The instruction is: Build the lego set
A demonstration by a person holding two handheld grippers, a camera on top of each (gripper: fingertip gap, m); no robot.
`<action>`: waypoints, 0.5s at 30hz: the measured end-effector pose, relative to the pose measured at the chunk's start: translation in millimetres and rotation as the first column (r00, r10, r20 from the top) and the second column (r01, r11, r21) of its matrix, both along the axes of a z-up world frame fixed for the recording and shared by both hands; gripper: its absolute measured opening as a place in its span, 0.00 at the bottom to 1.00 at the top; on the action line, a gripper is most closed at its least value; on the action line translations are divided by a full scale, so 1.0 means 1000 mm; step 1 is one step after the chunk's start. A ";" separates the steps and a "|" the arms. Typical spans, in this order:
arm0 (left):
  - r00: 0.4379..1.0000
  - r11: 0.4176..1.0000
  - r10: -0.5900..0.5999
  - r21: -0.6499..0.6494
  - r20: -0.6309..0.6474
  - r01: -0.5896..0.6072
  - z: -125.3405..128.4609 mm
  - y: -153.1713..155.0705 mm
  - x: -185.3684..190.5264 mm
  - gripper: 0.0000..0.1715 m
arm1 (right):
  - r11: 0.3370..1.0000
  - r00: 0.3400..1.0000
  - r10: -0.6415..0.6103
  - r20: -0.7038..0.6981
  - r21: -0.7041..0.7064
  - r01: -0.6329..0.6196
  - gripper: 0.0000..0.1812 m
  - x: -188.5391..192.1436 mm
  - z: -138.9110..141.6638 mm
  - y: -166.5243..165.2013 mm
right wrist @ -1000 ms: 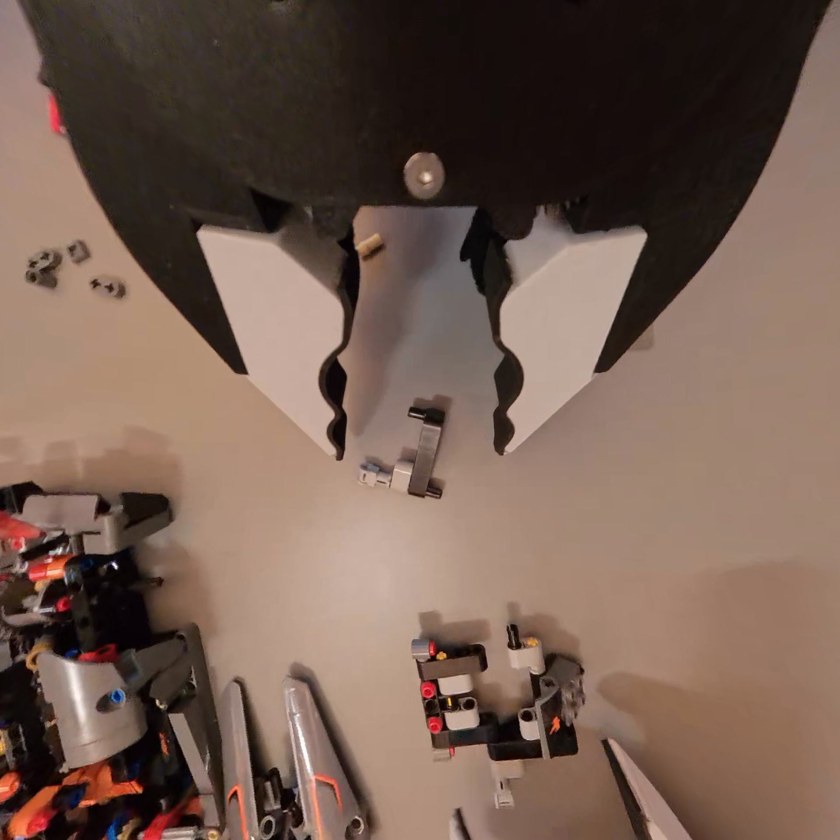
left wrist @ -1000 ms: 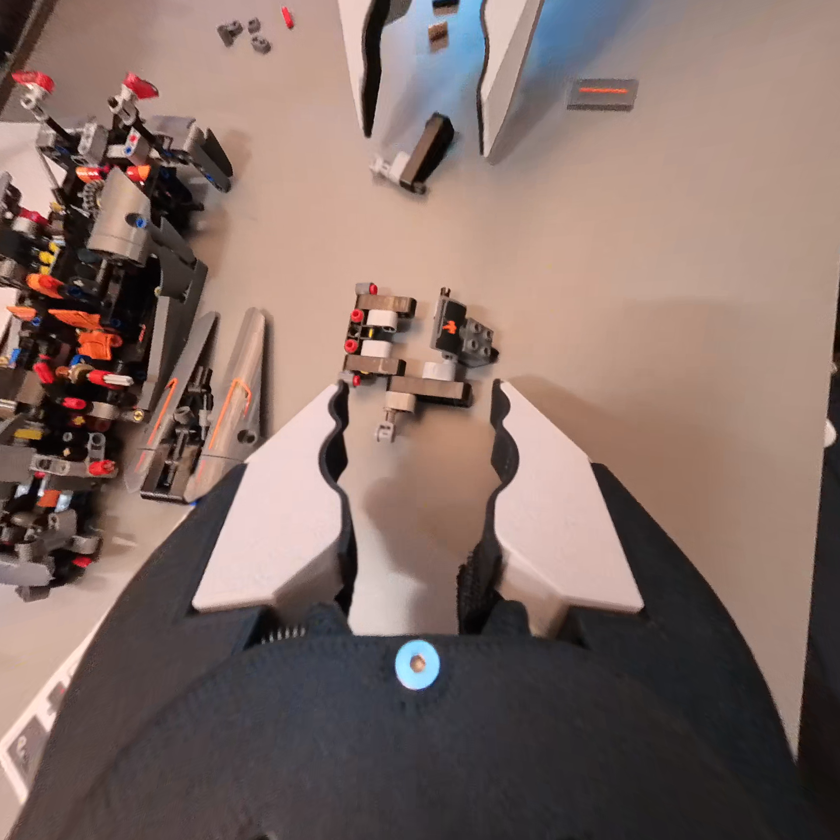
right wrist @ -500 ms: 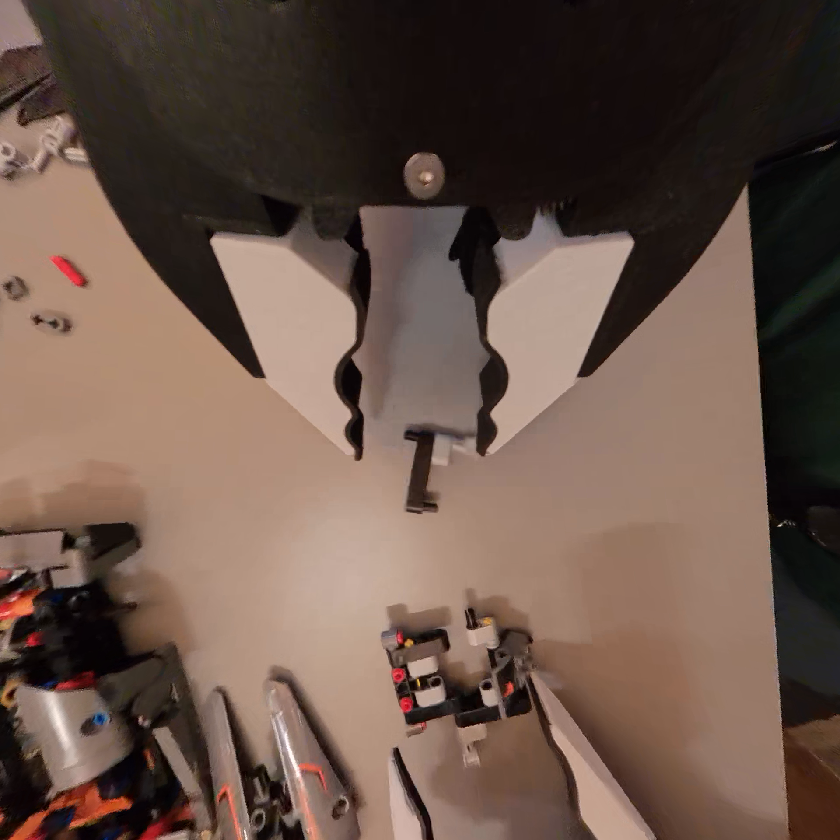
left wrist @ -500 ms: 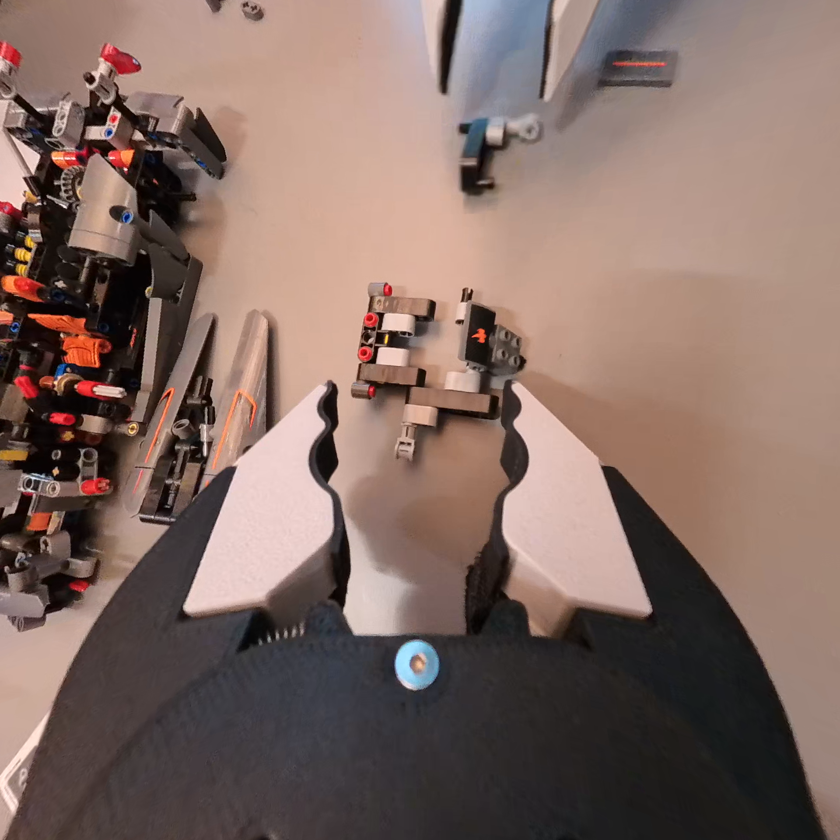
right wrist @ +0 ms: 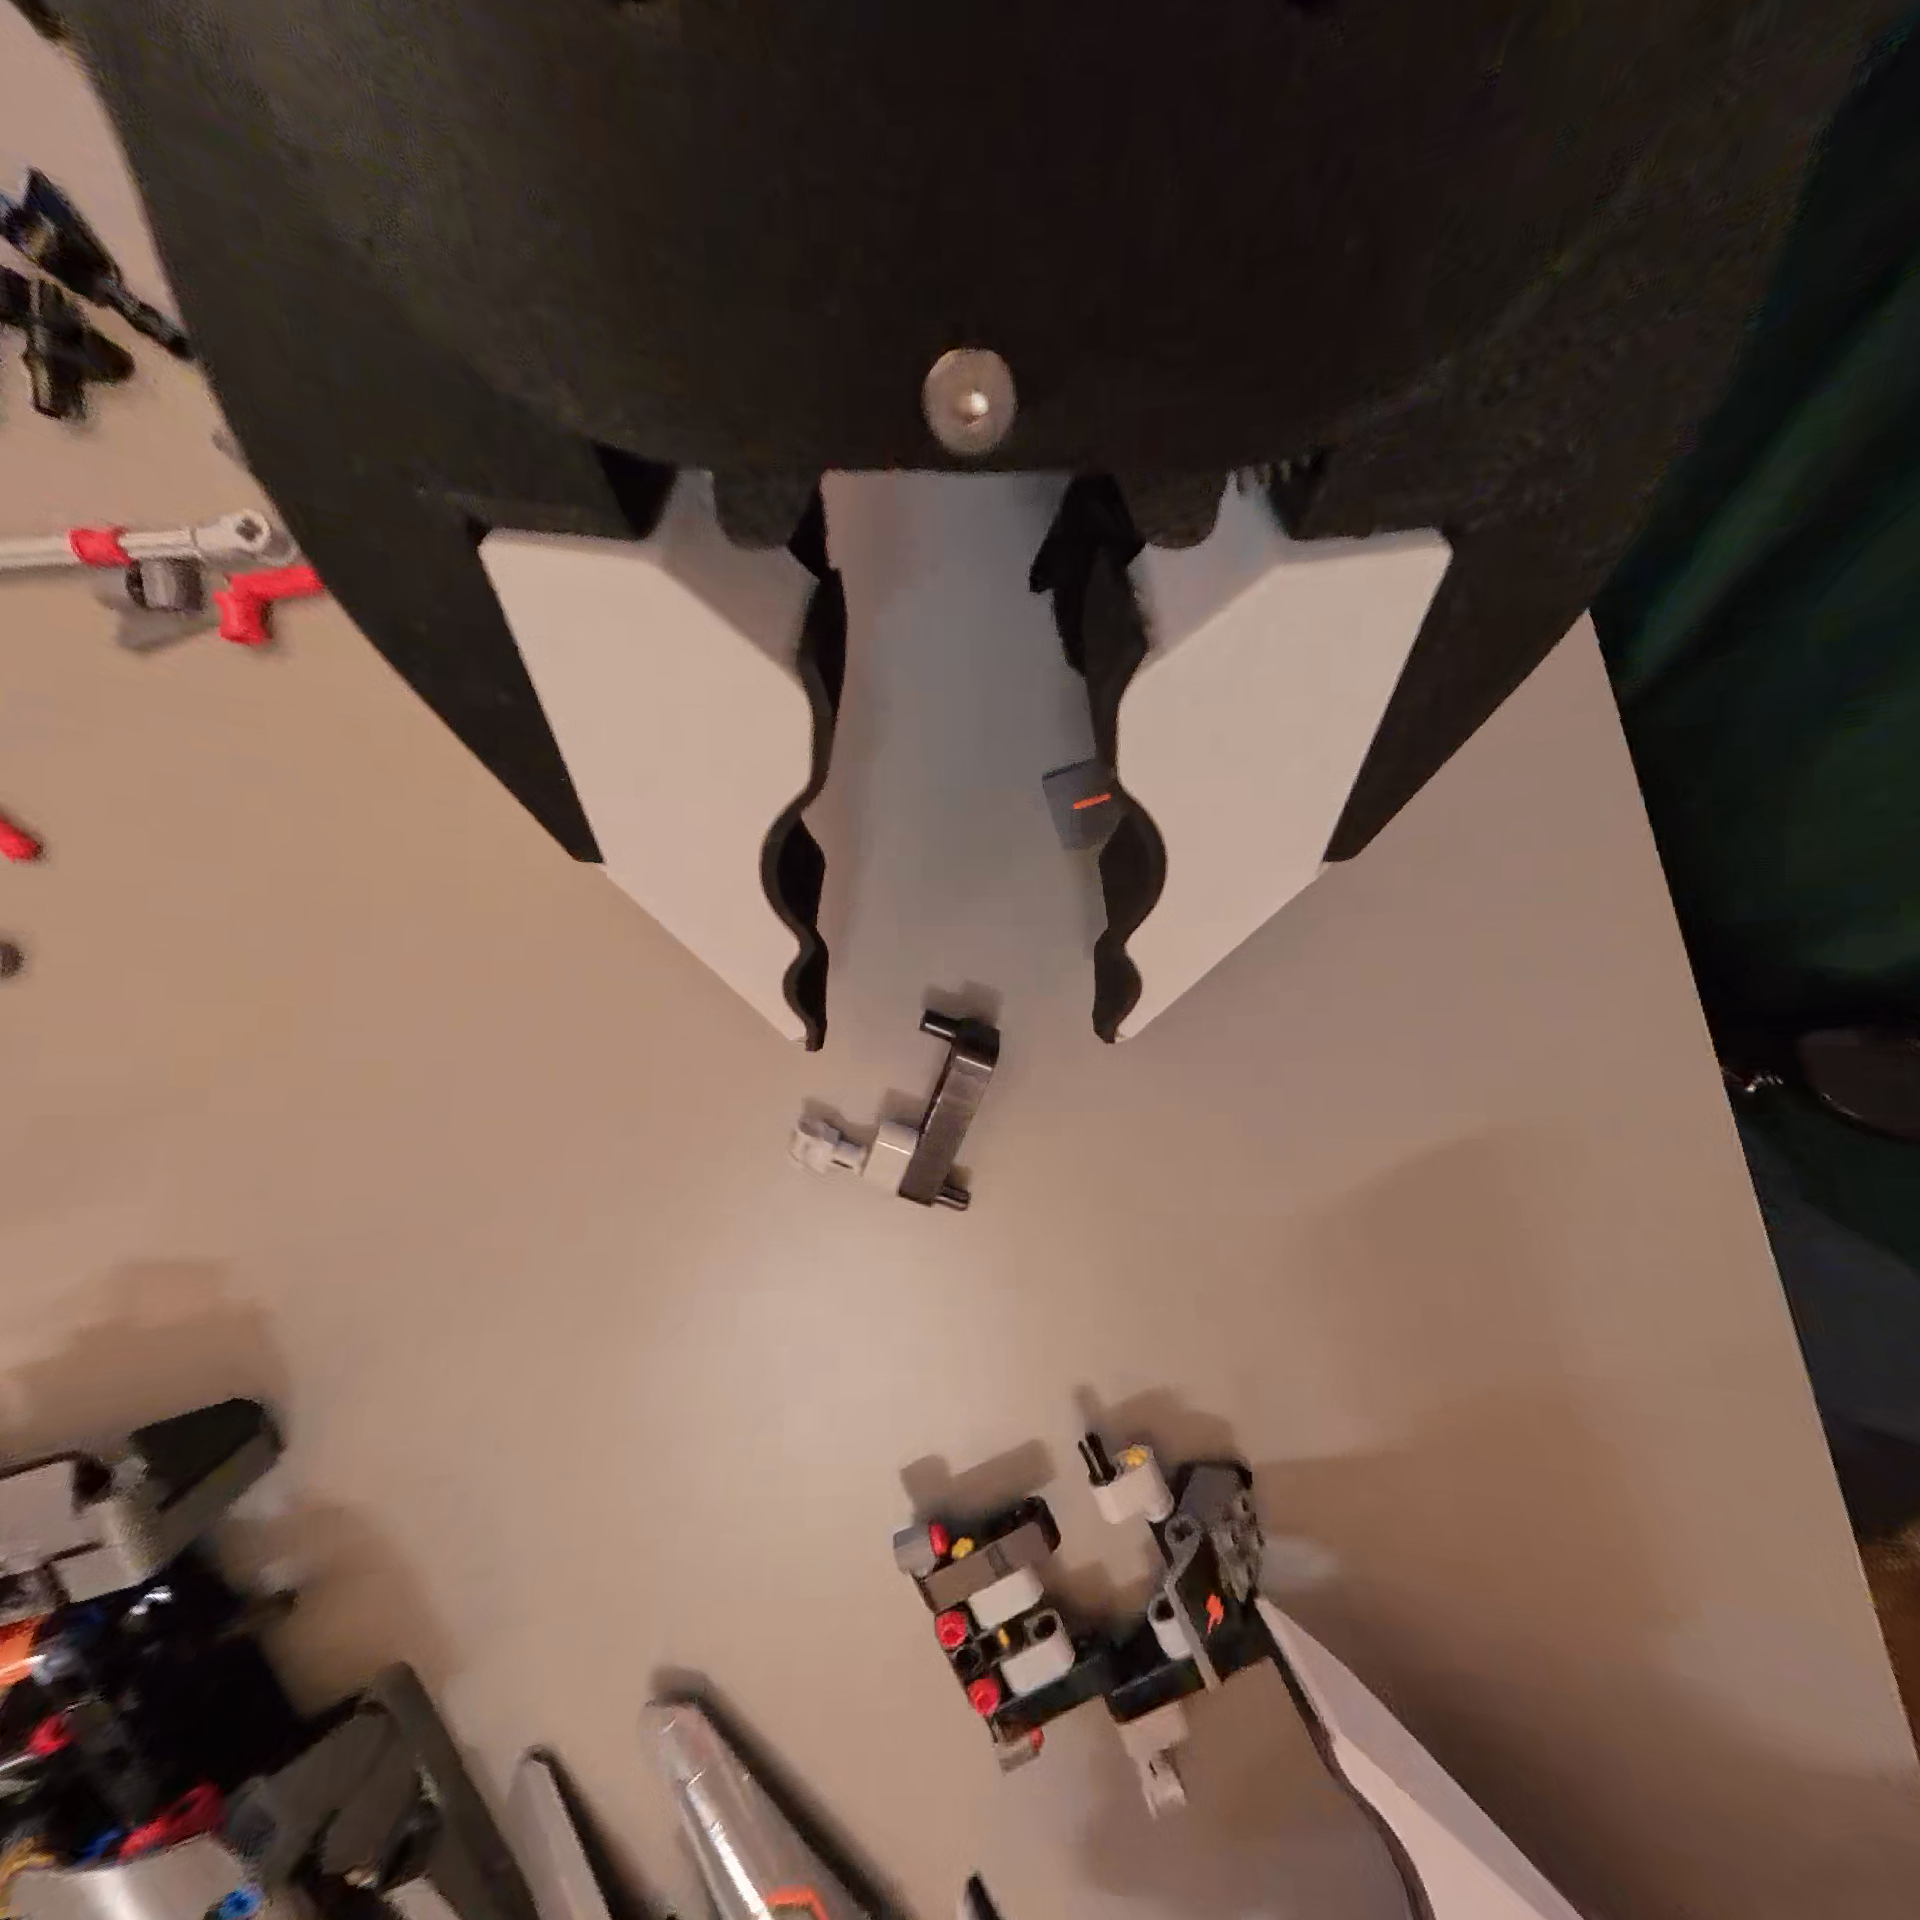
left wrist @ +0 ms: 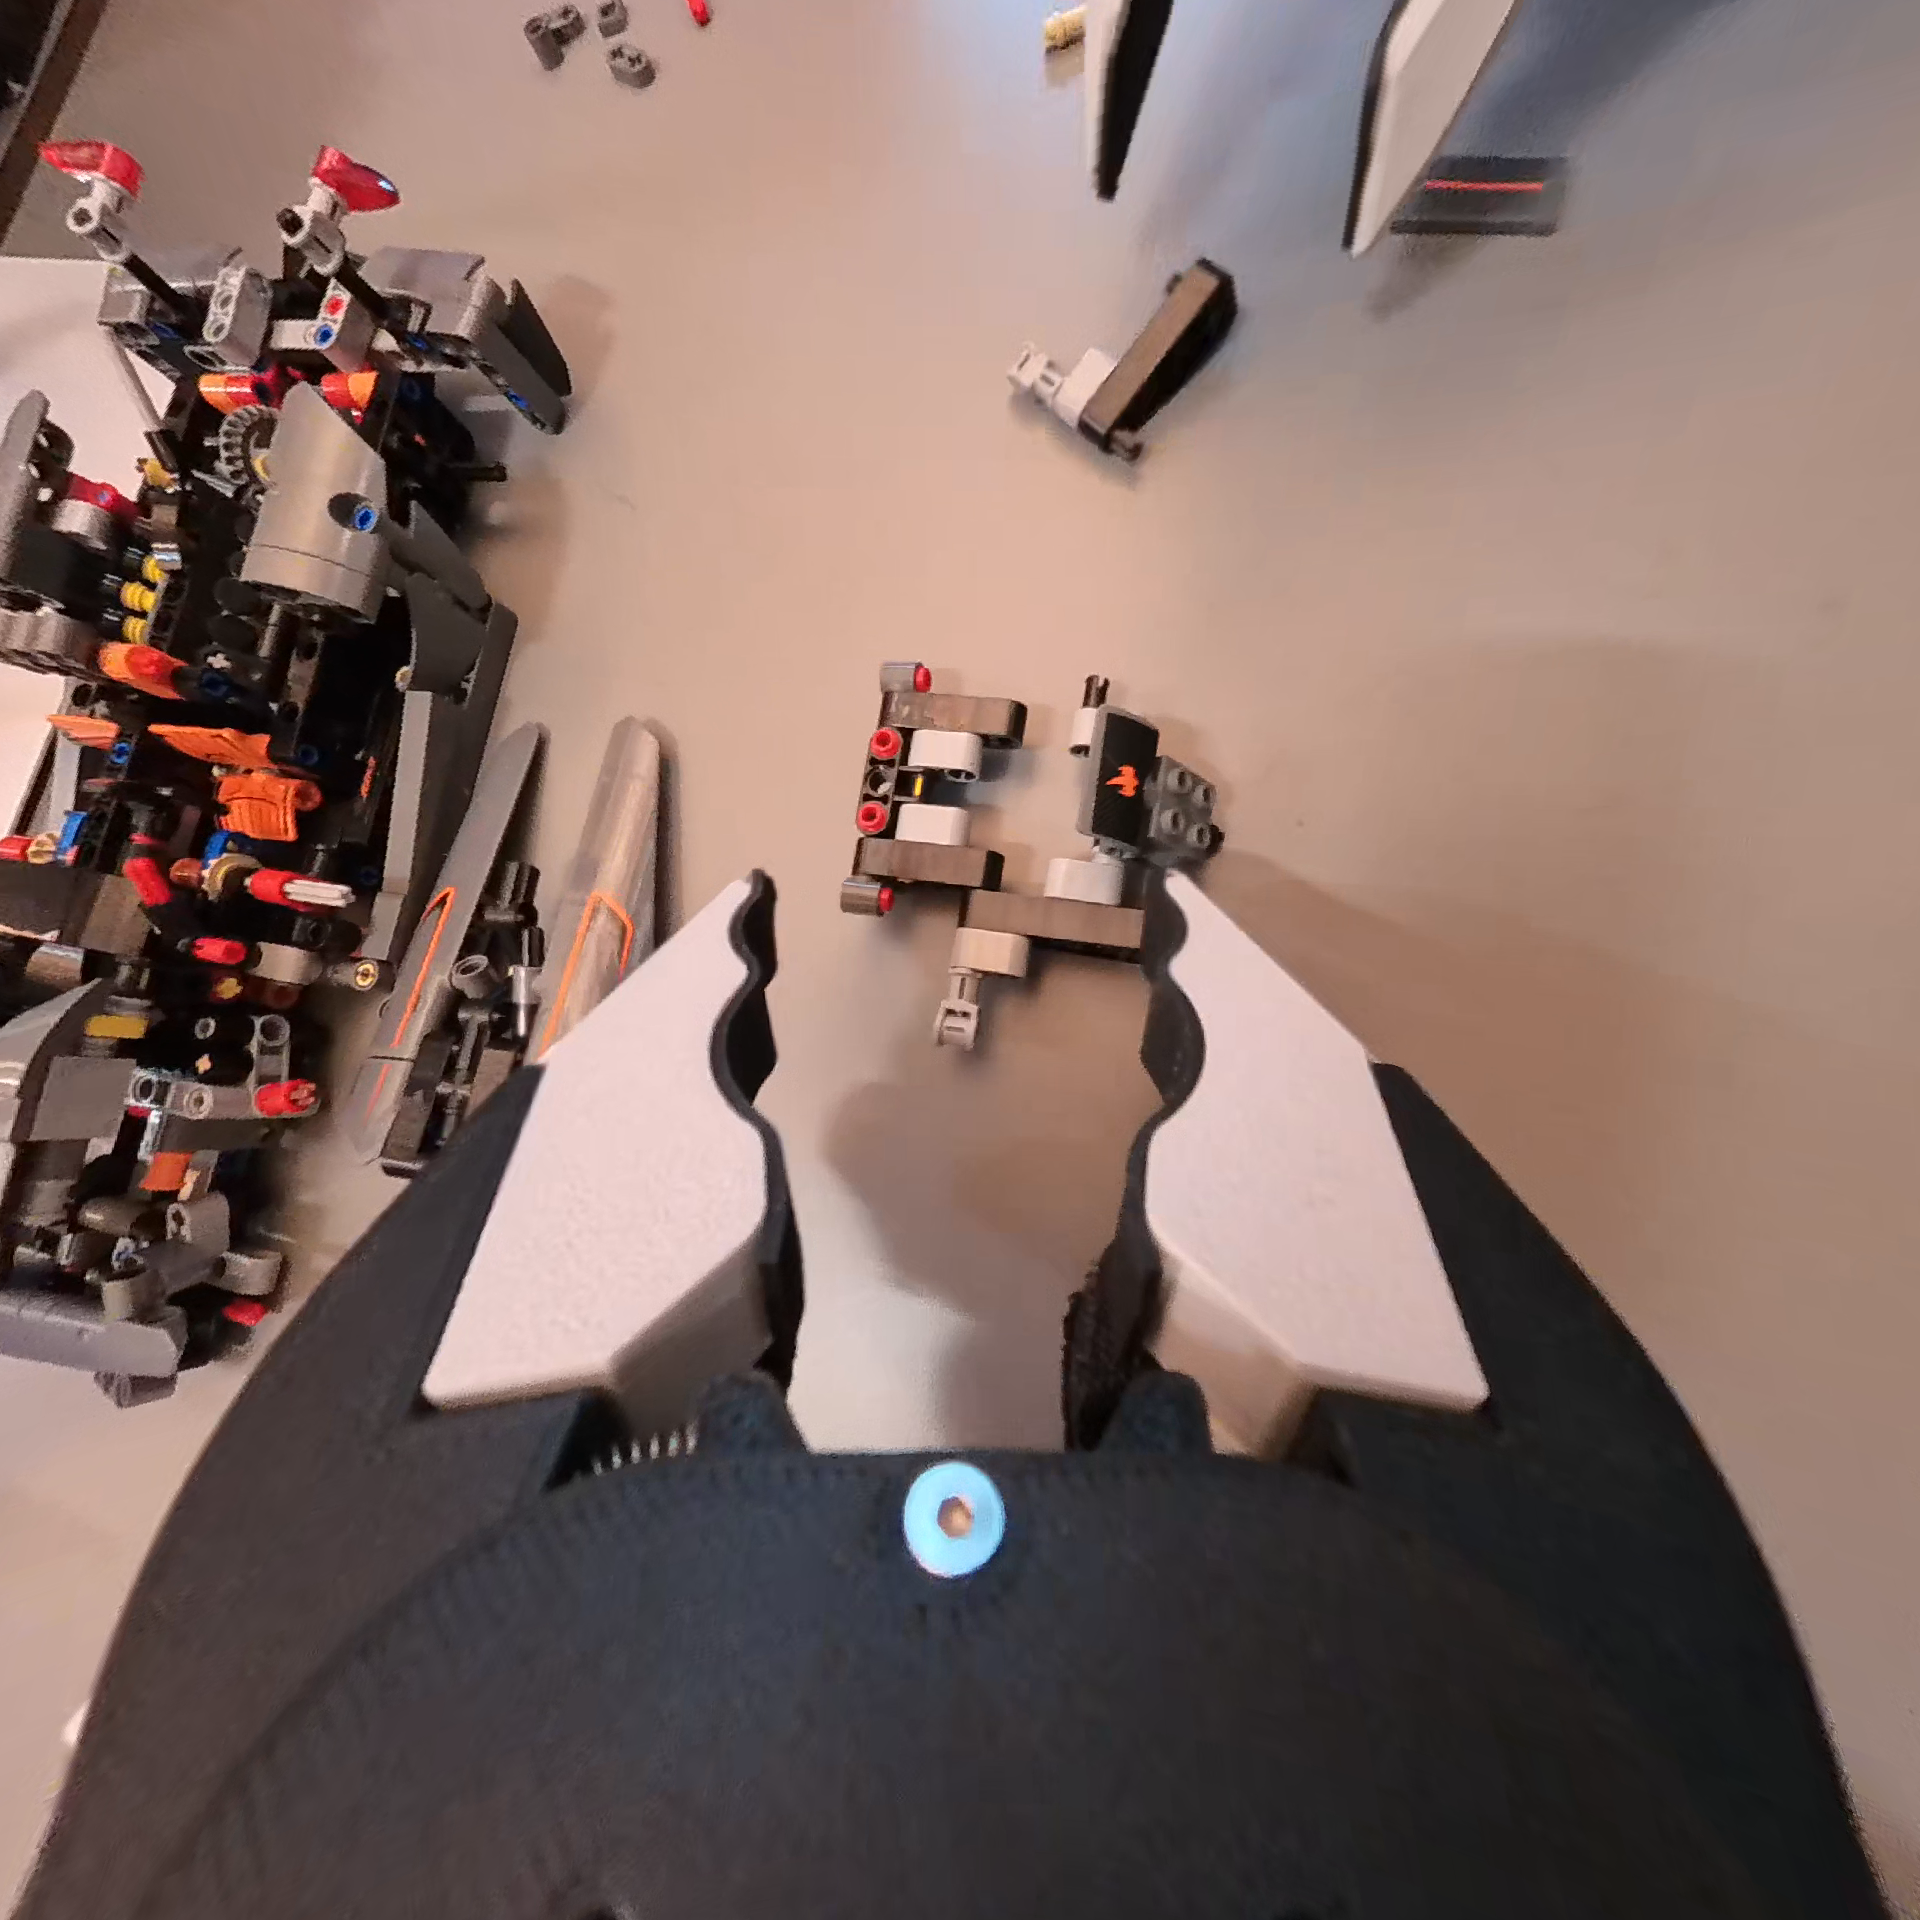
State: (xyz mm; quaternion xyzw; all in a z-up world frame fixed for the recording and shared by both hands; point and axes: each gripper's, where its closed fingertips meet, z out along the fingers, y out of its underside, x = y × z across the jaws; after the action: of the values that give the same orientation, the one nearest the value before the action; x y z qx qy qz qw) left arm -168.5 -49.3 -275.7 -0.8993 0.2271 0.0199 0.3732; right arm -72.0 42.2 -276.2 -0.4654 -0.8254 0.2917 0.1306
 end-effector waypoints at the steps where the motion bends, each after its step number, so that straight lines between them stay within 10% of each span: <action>1: 1.000 1.000 -0.001 0.002 0.002 0.001 0.001 0.000 0.001 0.40 | 1.000 1.000 0.013 0.015 0.005 -0.013 0.26 0.000 -0.003 -0.003; 15: 1.000 1.000 -0.015 0.014 0.010 0.015 0.003 0.005 0.010 0.42 | 0.932 0.932 0.361 -0.038 0.043 -0.359 0.33 -0.016 -0.012 -0.006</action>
State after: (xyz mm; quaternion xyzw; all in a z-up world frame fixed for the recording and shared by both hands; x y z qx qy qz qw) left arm -158.7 -44.4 -272.6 -0.8951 0.2320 0.0142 0.3806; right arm -88.3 36.0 -288.2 -0.2974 -0.8985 0.3065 0.1018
